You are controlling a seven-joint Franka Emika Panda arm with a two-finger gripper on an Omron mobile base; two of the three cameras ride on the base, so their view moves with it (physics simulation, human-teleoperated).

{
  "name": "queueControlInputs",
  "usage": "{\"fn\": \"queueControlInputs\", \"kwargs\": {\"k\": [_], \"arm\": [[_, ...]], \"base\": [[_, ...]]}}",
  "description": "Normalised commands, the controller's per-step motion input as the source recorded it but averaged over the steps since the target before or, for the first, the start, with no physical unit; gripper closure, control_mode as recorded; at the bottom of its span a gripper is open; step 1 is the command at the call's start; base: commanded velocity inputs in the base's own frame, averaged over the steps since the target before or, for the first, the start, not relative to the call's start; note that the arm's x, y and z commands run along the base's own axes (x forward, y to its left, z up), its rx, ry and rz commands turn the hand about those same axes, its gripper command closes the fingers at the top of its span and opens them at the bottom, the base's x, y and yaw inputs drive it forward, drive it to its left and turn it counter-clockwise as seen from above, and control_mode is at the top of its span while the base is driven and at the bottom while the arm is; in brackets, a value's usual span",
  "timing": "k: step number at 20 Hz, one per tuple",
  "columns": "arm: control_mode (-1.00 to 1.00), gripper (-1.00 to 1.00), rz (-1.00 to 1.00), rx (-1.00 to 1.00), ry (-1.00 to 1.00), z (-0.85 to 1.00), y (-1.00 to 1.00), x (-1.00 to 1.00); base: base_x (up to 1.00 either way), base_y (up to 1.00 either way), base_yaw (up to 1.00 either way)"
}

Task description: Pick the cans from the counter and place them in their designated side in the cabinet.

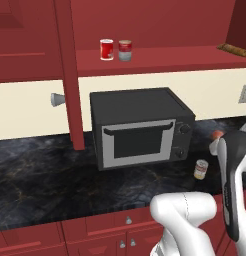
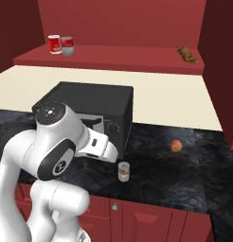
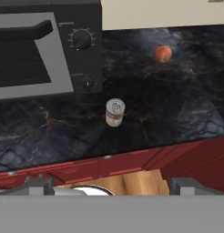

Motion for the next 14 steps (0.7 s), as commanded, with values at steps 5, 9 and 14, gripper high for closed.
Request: {"fn": "queueControlInputs", "kwargs": {"k": [5, 9, 14], "arm": [[-1.0, -1.0, 0.0, 0.0, 0.0, -0.1, -0.01, 0.05], [-1.0, -1.0, 0.0, 0.0, 0.0, -0.07, -0.01, 0.07], [-1.0, -1.0, 0.0, 0.0, 0.0, -0.06, -0.03, 0.12]], "base": [[0.0, 0.0, 0.0], [0.0, 0.0, 0.0], [0.0, 0.0, 0.0]]}}
